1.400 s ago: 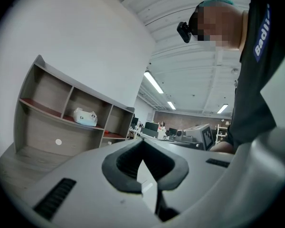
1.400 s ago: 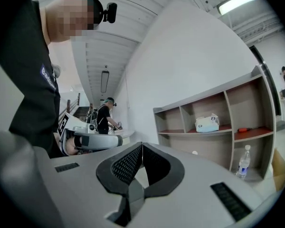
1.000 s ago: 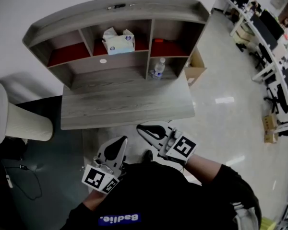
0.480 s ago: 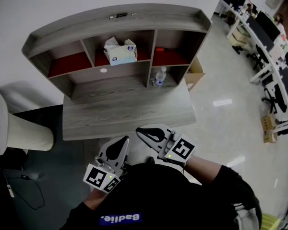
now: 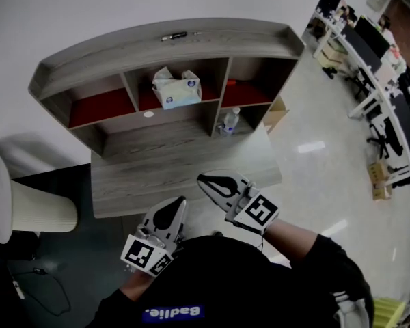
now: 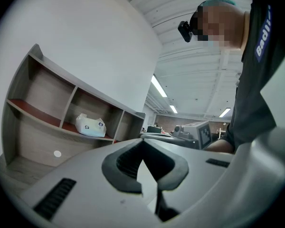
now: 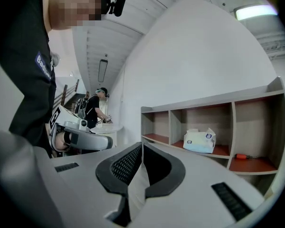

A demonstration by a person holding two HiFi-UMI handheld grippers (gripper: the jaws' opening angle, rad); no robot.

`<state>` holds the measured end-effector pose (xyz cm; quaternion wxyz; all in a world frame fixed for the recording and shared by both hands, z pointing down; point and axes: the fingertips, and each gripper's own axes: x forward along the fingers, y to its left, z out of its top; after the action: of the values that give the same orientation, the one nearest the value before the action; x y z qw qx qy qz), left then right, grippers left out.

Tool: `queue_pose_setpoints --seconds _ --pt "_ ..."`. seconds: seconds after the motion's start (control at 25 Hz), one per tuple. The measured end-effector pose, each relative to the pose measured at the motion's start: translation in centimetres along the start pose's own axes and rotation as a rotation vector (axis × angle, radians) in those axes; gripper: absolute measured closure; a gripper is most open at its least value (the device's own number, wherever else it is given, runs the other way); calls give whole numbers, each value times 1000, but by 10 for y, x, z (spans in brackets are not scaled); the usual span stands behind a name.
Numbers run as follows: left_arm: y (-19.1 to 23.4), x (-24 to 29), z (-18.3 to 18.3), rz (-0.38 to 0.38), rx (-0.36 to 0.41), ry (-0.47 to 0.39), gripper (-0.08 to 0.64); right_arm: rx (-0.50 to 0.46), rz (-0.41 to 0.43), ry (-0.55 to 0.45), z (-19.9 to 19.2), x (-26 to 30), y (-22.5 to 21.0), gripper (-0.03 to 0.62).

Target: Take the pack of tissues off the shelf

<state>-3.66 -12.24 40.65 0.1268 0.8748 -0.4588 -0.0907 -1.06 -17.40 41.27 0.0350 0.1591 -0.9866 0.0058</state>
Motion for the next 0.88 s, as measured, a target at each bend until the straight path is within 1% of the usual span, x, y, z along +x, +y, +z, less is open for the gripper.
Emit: queue_pose_setpoints --seconds 0.28,0.32,0.36,0.44,0.64,0.88 --pt "19 0 5 -16 1 11 561 -45 -42 34 5 23 -18 556" --pt "21 0 5 -15 1 11 561 -56 -46 43 5 26 -20 541" --pt "24 0 6 -14 3 11 561 -72 -51 56 6 28 -22 500" --pt "28 -1 7 -9 5 11 561 -119 -65 81 7 34 -29 461" --pt "35 -3 10 -2 4 10 561 -239 -101 138 6 47 -49 413" --pt "40 -3 12 8 1 4 562 -372 -138 224 2 64 -78 376"
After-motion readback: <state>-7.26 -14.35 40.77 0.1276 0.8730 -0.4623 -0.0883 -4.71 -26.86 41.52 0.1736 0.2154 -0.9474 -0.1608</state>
